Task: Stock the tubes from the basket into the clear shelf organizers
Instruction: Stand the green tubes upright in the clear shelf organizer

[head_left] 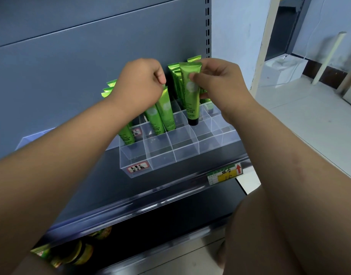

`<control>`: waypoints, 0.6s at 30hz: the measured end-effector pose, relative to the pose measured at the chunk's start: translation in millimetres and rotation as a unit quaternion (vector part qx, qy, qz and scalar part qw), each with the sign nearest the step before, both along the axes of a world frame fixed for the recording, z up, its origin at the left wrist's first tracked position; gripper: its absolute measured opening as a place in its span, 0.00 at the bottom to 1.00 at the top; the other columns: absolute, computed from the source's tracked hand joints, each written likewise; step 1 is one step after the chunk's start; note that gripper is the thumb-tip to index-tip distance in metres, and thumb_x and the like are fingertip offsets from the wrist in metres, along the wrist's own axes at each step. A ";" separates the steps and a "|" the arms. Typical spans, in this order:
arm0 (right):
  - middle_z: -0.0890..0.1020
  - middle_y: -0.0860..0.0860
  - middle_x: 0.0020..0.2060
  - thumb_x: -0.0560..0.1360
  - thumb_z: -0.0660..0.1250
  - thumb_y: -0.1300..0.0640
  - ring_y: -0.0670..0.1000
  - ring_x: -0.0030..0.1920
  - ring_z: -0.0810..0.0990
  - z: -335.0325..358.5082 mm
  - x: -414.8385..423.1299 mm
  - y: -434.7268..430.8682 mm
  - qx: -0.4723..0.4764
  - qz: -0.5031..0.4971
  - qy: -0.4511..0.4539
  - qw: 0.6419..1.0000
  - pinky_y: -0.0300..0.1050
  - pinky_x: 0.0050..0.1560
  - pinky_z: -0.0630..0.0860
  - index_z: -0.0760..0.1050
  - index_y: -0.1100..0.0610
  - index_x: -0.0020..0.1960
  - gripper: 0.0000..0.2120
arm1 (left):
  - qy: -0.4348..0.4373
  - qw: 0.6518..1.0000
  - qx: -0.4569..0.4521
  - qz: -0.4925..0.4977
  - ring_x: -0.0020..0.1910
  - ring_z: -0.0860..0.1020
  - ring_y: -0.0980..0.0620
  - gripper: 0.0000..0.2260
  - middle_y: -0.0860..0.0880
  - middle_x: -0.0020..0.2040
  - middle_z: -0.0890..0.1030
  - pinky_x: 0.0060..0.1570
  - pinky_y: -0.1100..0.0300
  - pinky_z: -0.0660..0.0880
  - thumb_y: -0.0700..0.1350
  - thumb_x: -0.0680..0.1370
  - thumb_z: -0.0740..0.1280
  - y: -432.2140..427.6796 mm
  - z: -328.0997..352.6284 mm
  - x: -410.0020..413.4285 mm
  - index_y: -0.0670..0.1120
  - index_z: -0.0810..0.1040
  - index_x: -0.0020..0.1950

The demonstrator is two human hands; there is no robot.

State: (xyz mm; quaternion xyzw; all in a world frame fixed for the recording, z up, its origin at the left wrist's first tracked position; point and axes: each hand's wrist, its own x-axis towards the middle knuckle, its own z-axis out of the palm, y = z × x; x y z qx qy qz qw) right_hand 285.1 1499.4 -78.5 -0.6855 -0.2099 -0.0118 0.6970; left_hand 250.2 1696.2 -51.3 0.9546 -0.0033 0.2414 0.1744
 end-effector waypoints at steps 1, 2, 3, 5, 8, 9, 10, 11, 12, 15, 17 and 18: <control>0.84 0.65 0.46 0.77 0.70 0.63 0.53 0.41 0.83 -0.1 -0.1 0.5 -0.002 0.001 0.000 1.000 0.63 0.49 0.81 0.83 0.54 0.49 0.06 | 0.003 1.000 0.009 -0.006 0.43 0.81 0.50 0.11 0.53 0.40 0.82 0.46 0.57 0.78 0.34 0.73 0.67 0.7 -1.4 -0.3 0.49 0.83 0.44; 0.84 0.65 0.46 0.77 0.70 0.63 0.53 0.41 0.83 -0.3 -0.1 1.0 -0.003 0.001 0.000 1.000 0.63 0.49 0.81 0.83 0.54 0.49 0.06 | 0.007 1.000 0.018 -0.014 0.43 0.82 0.50 0.11 0.52 0.41 0.83 0.47 0.55 0.79 0.33 0.72 0.66 1.5 -3.6 -1.0 0.49 0.83 0.44; 0.84 0.65 0.45 0.77 0.71 0.63 0.53 0.41 0.83 -0.2 -0.2 1.5 -0.004 0.000 0.001 1.000 0.64 0.50 0.81 0.83 0.53 0.48 0.06 | 0.010 0.999 0.024 -0.021 0.42 0.82 0.49 0.12 0.51 0.41 0.83 0.46 0.54 0.80 0.33 0.72 0.66 2.3 -5.9 -1.9 0.49 0.82 0.44; 0.84 0.65 0.45 0.76 0.71 0.63 0.54 0.41 0.83 0.0 -1.0 2.5 -0.005 -0.001 0.001 1.000 0.65 0.49 0.80 0.83 0.52 0.46 0.07 | 0.005 0.999 0.030 -0.027 0.42 0.81 0.49 0.13 0.50 0.43 0.83 0.46 0.52 0.80 0.32 0.70 0.66 4.5 -10.2 -2.2 0.48 0.82 0.45; 0.84 0.62 0.40 0.76 0.71 0.63 0.54 0.40 0.82 0.2 -2.8 3.6 -0.006 0.002 -0.005 1.000 0.66 0.48 0.80 0.83 0.49 0.43 0.10 | 0.003 0.999 0.047 -0.016 0.43 0.78 0.48 0.16 0.50 0.46 0.79 0.45 0.53 0.77 0.31 0.67 0.68 4.4 -8.9 2.1 0.50 0.81 0.47; 0.83 0.60 0.39 0.76 0.71 0.63 0.54 0.40 0.81 0.1 -3.1 3.8 -0.007 0.003 -0.006 1.000 0.66 0.47 0.80 0.83 0.48 0.42 0.11 | 0.008 0.999 0.048 -0.013 0.43 0.78 0.49 0.16 0.50 0.46 0.79 0.45 0.54 0.77 0.31 0.67 0.68 4.0 -7.4 4.0 0.50 0.81 0.47; 0.83 0.59 0.38 0.76 0.71 0.63 0.54 0.40 0.81 0.1 -3.2 3.6 -0.007 0.004 -0.007 1.000 0.67 0.47 0.79 0.83 0.48 0.41 0.12 | 0.014 0.999 0.046 -0.013 0.43 0.78 0.50 0.17 0.51 0.46 0.80 0.46 0.54 0.78 0.30 0.67 0.67 4.2 -6.3 5.7 0.50 0.82 0.48; 0.83 0.59 0.38 0.76 0.71 0.63 0.54 0.39 0.81 0.2 -3.3 3.4 -0.009 0.003 -0.008 1.000 0.67 0.47 0.79 0.82 0.48 0.41 0.12 | 0.019 0.999 0.041 -0.015 0.43 0.78 0.51 0.17 0.51 0.46 0.81 0.47 0.53 0.79 0.30 0.67 0.67 4.3 -5.5 7.2 0.49 0.82 0.48; 0.83 0.60 0.38 0.76 0.71 0.63 0.53 0.40 0.82 0.3 -3.4 3.1 -0.011 0.001 -0.008 1.000 0.66 0.47 0.80 0.82 0.48 0.41 0.11 | 0.022 0.999 0.034 -0.018 0.43 0.78 0.52 0.17 0.51 0.47 0.83 0.48 0.53 0.79 0.30 0.67 0.67 4.8 -5.1 8.1 0.50 0.82 0.48; 0.84 0.63 0.42 0.76 0.71 0.63 0.53 0.40 0.83 0.0 -1.8 2.5 -0.012 -0.005 -0.009 1.000 0.66 0.48 0.80 0.82 0.49 0.43 0.09 | 0.034 0.999 0.003 -0.030 0.41 0.79 0.54 0.17 0.51 0.47 0.84 0.48 0.53 0.81 0.29 0.68 0.68 6.1 -4.9 11.8 0.49 0.83 0.48; 0.84 0.64 0.43 0.76 0.71 0.63 0.55 0.41 0.83 -1.1 0.3 2.9 -0.009 -0.009 -0.009 1.000 0.67 0.49 0.80 0.82 0.50 0.44 0.08 | 0.052 0.998 -0.033 -0.032 0.40 0.79 0.58 0.19 0.52 0.45 0.84 0.47 0.54 0.82 0.28 0.68 0.68 6.8 -4.5 13.9 0.50 0.82 0.48; 0.84 0.65 0.44 0.76 0.71 0.63 0.57 0.42 0.84 -1.5 1.4 3.2 -0.007 -0.010 -0.010 1.000 0.67 0.49 0.80 0.83 0.52 0.46 0.07 | 0.057 0.997 -0.047 -0.034 0.39 0.79 0.60 0.19 0.53 0.45 0.84 0.47 0.53 0.82 0.28 0.68 0.68 7.5 -4.2 14.1 0.51 0.82 0.47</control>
